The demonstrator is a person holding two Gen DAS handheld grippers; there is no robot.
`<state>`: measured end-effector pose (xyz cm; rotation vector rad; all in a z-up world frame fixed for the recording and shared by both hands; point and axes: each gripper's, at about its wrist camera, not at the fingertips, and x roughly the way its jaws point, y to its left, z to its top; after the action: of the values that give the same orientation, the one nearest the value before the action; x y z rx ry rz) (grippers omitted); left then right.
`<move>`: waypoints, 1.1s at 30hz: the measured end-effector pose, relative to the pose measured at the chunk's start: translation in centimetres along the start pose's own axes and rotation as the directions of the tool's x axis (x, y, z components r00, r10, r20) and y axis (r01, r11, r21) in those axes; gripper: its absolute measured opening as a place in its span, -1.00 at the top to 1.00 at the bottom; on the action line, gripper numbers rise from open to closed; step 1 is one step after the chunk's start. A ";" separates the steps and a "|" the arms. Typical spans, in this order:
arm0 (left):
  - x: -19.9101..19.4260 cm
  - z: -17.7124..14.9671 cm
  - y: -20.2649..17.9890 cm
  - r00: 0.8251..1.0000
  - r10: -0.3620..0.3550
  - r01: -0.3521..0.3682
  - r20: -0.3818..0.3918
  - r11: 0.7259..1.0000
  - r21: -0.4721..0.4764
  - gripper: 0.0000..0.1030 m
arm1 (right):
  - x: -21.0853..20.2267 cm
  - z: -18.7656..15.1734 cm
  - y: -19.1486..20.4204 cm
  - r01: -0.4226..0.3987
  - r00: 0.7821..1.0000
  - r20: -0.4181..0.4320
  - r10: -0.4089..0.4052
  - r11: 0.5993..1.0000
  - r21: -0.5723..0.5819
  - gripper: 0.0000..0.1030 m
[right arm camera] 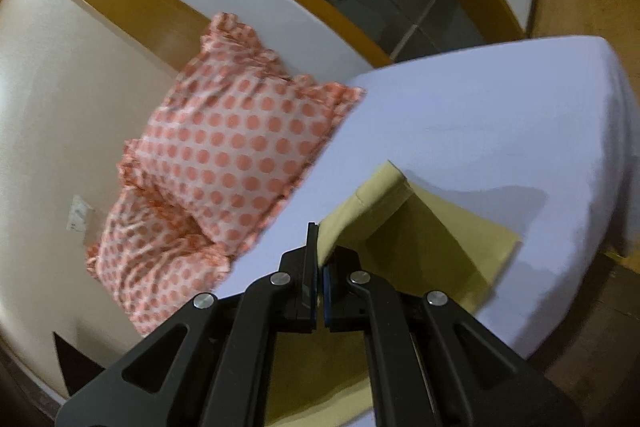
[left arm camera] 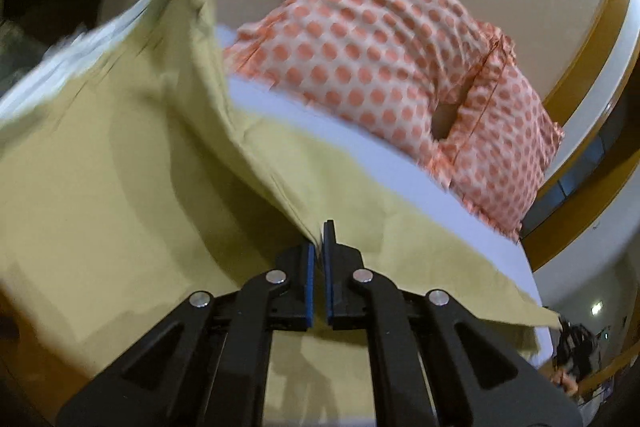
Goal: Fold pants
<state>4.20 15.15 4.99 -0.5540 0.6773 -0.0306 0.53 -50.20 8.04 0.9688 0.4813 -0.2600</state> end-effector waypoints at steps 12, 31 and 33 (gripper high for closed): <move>-2.3 -6.7 1.9 0.999 0.024 -0.023 0.040 0.999 -0.036 0.96 | 0.3 -1.7 -3.0 0.098 0.994 -0.056 -0.096 0.995 0.029 0.97; -5.2 -9.0 3.7 0.984 0.054 -0.050 0.167 0.998 -0.032 0.12 | -1.3 -1.9 -3.9 0.259 0.966 0.027 -0.259 0.965 -0.034 -0.38; -5.3 -8.9 3.9 0.983 0.067 -0.061 0.169 0.997 -0.040 0.10 | -1.0 -2.6 -3.5 0.223 0.975 0.010 -0.223 0.973 -0.061 -0.28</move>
<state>-5.90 15.31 0.44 -0.5610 0.5292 0.0887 -2.50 -49.91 4.74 0.8540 0.5927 -0.4467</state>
